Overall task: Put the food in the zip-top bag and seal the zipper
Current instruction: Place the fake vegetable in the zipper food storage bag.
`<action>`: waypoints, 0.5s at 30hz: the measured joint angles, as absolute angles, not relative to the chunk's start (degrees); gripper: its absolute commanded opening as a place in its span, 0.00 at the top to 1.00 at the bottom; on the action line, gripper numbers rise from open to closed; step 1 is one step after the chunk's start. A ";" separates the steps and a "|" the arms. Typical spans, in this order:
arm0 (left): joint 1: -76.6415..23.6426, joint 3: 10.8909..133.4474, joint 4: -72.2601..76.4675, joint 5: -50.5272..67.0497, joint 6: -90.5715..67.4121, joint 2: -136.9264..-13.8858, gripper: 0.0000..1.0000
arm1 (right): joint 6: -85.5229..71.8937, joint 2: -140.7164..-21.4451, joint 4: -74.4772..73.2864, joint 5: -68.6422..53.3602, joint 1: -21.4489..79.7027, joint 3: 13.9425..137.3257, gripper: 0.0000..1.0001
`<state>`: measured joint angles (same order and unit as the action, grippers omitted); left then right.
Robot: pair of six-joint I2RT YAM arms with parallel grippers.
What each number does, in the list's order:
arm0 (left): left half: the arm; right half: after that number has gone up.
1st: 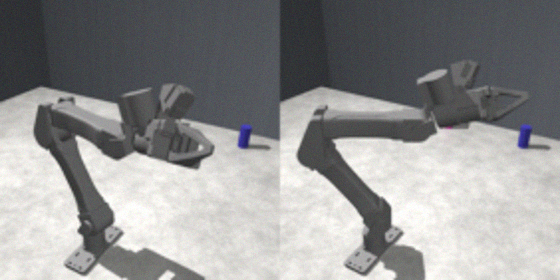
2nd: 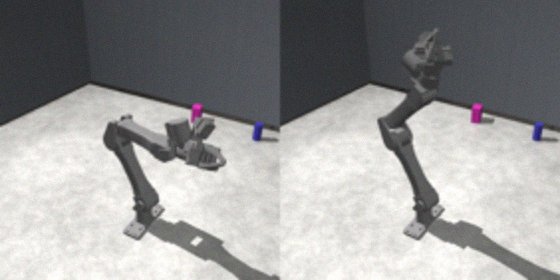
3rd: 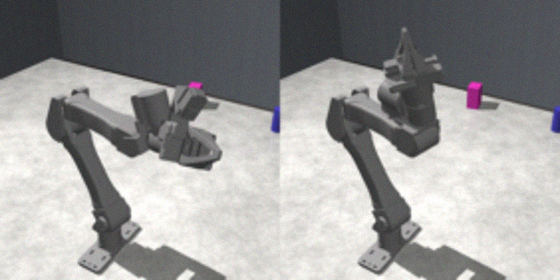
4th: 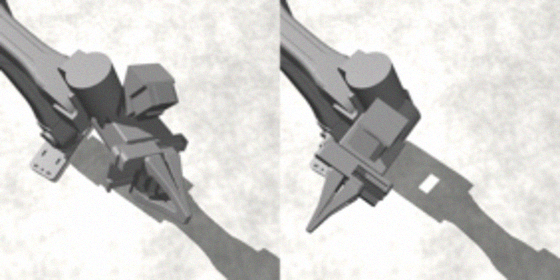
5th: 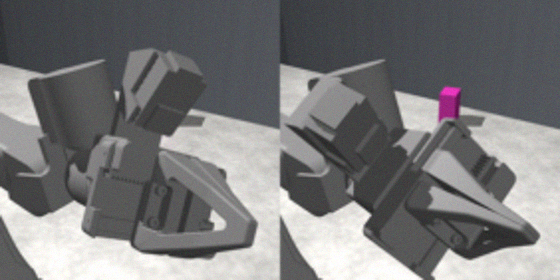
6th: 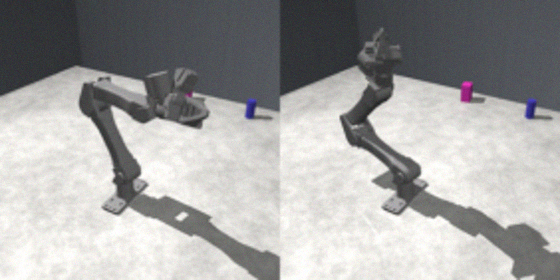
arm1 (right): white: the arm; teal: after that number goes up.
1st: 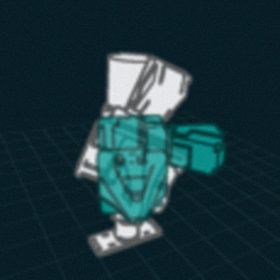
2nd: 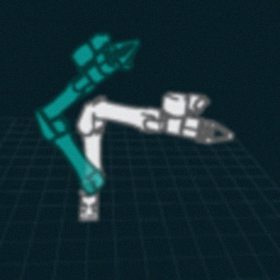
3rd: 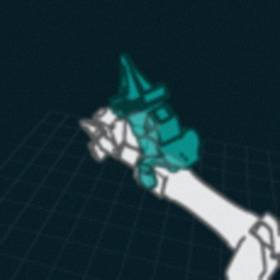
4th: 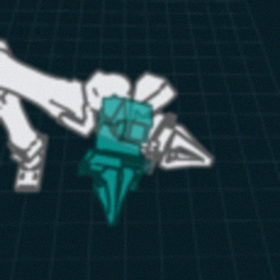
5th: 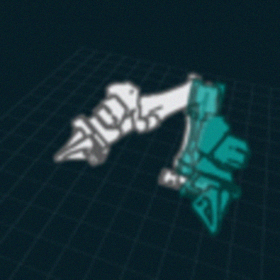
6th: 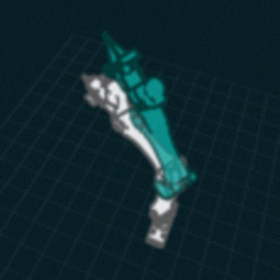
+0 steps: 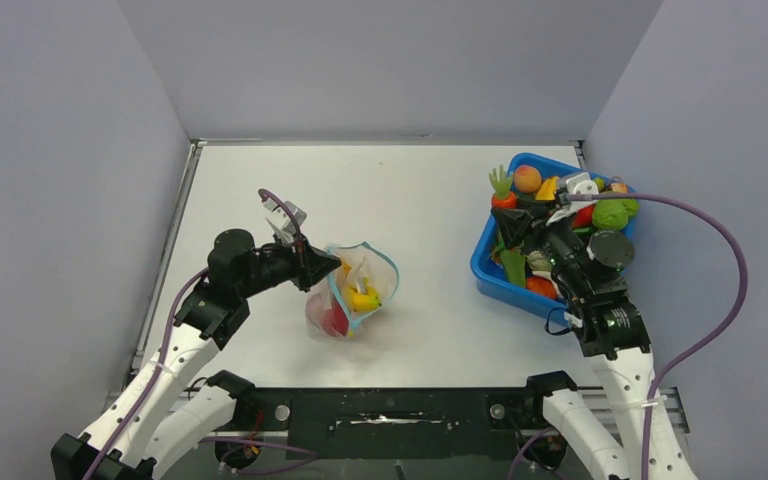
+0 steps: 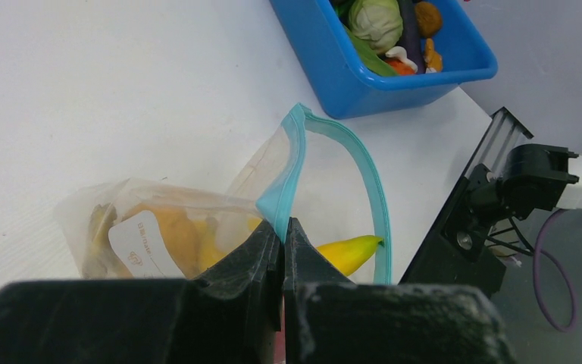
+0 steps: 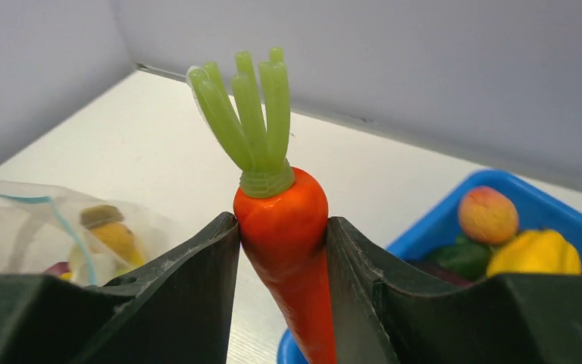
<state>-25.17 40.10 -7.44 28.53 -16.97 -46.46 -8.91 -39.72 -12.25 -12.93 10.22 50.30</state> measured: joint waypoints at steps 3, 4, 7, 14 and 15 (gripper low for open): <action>-25.17 40.14 -7.46 29.78 -17.65 -46.50 1.00 | -10.15 -38.46 -7.88 -19.55 10.28 49.54 0.71; -25.17 40.23 -7.46 30.33 -17.91 -46.54 1.00 | -11.14 -38.15 -5.72 -21.43 10.48 49.06 0.71; -25.17 40.47 -7.16 31.73 -19.09 -46.63 1.00 | -15.35 -38.13 1.65 -26.24 11.40 46.74 0.71; -25.17 40.69 -5.10 33.04 -23.22 -46.83 1.00 | -22.00 -41.15 12.86 -29.08 20.86 43.29 0.71; -25.17 40.77 -4.82 33.12 -23.77 -46.96 1.00 | -22.52 -41.98 14.41 -28.73 23.16 43.09 0.71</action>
<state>-25.17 40.77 -4.82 33.12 -23.77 -46.96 -22.52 -41.98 14.41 -28.73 23.16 43.09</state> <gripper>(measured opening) 0.009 0.414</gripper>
